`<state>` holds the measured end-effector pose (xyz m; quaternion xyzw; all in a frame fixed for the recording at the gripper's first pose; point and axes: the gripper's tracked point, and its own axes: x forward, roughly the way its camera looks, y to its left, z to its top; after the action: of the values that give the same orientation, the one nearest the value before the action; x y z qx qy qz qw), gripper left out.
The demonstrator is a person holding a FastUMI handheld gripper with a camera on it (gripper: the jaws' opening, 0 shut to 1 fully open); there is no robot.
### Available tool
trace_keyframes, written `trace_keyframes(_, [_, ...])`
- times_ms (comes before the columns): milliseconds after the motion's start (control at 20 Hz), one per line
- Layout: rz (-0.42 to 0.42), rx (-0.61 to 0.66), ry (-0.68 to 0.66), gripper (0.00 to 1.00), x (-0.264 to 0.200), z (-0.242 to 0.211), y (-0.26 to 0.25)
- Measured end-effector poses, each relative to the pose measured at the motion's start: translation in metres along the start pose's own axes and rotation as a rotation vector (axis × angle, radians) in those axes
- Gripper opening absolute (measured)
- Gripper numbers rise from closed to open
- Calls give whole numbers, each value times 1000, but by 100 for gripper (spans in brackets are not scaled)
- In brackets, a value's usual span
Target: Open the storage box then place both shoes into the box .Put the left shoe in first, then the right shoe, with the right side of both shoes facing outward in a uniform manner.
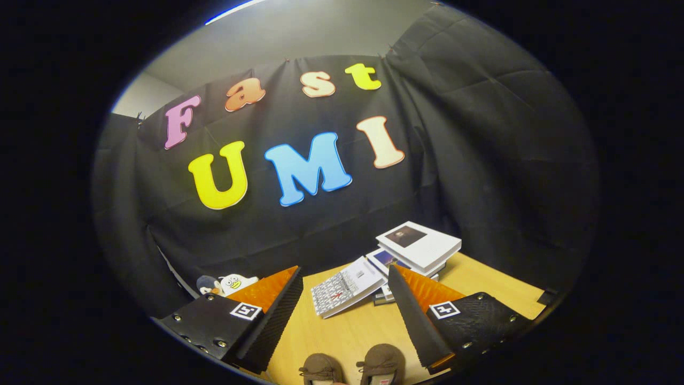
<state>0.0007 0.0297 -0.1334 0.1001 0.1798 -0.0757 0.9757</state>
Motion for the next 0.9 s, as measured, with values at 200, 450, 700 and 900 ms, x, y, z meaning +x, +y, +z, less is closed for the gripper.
trace_keyframes(200, [86, 46, 126, 95, 20, -46, 21])
trace_keyframes(450, [300, 75, 354, 95, 24, -116, 76])
trace_keyframes(700, [485, 114, 517, 96, -1, -164, 141])
trace_keyframes(900, [599, 163, 676, 96, -23, -208, 186])
